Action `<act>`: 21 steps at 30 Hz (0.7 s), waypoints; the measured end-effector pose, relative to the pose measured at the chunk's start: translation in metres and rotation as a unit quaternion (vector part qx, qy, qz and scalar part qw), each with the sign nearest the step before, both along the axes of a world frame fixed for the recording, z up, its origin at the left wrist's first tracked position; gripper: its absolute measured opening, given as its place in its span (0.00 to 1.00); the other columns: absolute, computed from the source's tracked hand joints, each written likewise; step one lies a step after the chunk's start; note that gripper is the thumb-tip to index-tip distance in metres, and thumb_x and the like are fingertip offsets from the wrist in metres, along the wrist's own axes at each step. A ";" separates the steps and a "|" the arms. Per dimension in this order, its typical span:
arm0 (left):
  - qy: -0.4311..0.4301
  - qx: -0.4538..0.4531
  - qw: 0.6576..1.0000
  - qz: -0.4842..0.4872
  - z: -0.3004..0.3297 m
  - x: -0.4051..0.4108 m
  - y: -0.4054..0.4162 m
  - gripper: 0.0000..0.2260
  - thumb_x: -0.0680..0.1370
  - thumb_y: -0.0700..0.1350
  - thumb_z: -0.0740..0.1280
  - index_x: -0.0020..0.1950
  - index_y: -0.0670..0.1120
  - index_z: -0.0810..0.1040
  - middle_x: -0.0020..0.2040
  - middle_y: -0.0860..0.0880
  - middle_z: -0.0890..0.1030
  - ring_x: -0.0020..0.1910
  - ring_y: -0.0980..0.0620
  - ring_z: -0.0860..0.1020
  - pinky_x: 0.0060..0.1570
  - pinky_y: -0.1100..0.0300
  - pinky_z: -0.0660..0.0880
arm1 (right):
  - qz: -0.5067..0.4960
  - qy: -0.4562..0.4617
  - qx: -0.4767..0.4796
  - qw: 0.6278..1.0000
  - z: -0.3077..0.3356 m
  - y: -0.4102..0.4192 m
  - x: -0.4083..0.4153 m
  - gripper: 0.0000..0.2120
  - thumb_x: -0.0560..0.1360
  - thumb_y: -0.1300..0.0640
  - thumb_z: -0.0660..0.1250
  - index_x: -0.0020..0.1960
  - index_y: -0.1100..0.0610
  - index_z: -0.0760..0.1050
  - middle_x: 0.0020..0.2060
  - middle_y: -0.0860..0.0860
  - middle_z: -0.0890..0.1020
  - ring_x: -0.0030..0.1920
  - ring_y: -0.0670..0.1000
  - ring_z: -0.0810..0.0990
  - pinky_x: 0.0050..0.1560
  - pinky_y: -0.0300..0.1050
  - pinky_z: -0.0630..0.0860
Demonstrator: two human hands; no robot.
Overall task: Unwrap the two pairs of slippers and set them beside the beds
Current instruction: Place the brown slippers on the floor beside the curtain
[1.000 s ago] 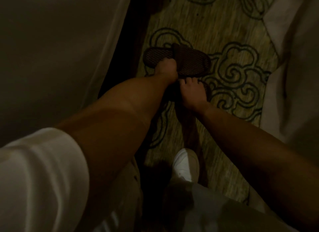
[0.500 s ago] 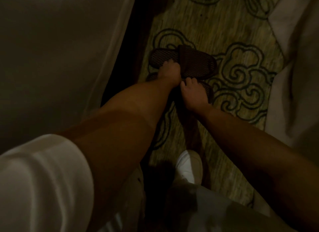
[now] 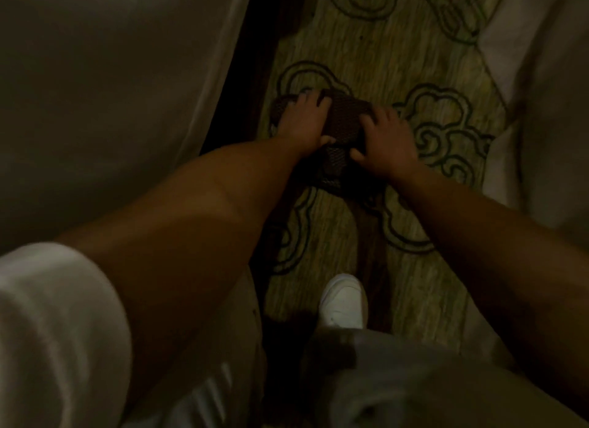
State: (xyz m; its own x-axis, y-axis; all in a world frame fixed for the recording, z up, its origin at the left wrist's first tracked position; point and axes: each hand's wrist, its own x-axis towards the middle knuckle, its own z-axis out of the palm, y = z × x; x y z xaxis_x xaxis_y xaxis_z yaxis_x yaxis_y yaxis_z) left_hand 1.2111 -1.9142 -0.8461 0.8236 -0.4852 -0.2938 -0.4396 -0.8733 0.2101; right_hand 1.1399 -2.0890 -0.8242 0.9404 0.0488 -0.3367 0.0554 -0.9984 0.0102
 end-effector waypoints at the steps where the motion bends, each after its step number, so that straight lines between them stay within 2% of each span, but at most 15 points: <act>1: -0.009 -0.005 1.000 -0.014 0.011 0.004 0.001 0.37 0.73 0.59 0.73 0.76 0.45 0.65 0.74 0.40 0.66 0.72 0.39 0.67 0.67 0.44 0.67 | -0.005 -0.014 0.000 1.000 0.012 -0.006 0.007 0.35 0.74 0.42 0.69 0.73 0.60 0.67 0.74 0.63 0.67 0.73 0.64 0.66 0.66 0.61 0.69; 5: -0.060 -0.011 0.997 -0.052 0.077 0.020 0.008 0.36 0.73 0.61 0.72 0.74 0.43 0.66 0.75 0.39 0.65 0.72 0.38 0.67 0.68 0.44 0.67 | -0.035 -0.037 0.014 0.999 0.073 -0.008 0.031 0.36 0.74 0.42 0.69 0.75 0.59 0.66 0.75 0.62 0.66 0.74 0.64 0.64 0.67 0.63 0.71; 9: -0.057 -0.017 0.997 -0.041 0.171 0.020 0.018 0.34 0.75 0.58 0.70 0.75 0.42 0.66 0.76 0.37 0.63 0.72 0.36 0.65 0.67 0.42 0.67 | -0.061 -0.027 0.030 0.997 0.158 0.013 0.034 0.39 0.74 0.42 0.69 0.78 0.58 0.60 0.78 0.61 0.62 0.76 0.63 0.62 0.70 0.64 0.69; 15: -0.052 -0.022 0.998 -0.005 0.339 0.008 0.058 0.35 0.75 0.57 0.71 0.76 0.43 0.65 0.77 0.37 0.61 0.73 0.36 0.63 0.69 0.41 0.66 | -0.079 -0.008 0.061 0.995 0.323 0.039 0.028 0.41 0.75 0.41 0.68 0.80 0.56 0.56 0.79 0.60 0.59 0.77 0.65 0.59 0.72 0.64 0.66; 21: -0.072 -0.027 0.996 0.034 0.511 -0.010 0.083 0.32 0.75 0.59 0.69 0.73 0.43 0.68 0.76 0.37 0.64 0.72 0.36 0.67 0.65 0.41 0.68 | -0.075 -0.024 0.072 0.994 0.494 0.072 0.020 0.38 0.76 0.41 0.65 0.79 0.57 0.59 0.78 0.60 0.61 0.75 0.64 0.62 0.70 0.61 0.68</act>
State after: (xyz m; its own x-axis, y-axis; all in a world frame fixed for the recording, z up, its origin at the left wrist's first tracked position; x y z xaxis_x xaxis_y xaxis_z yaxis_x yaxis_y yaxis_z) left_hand 1.2010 -1.8307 -0.3348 0.8869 -0.4388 -0.1446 -0.4091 -0.8913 0.1958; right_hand 1.1598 -2.0174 -0.3301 0.9554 -0.0496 -0.2913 -0.0922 -0.9866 -0.1343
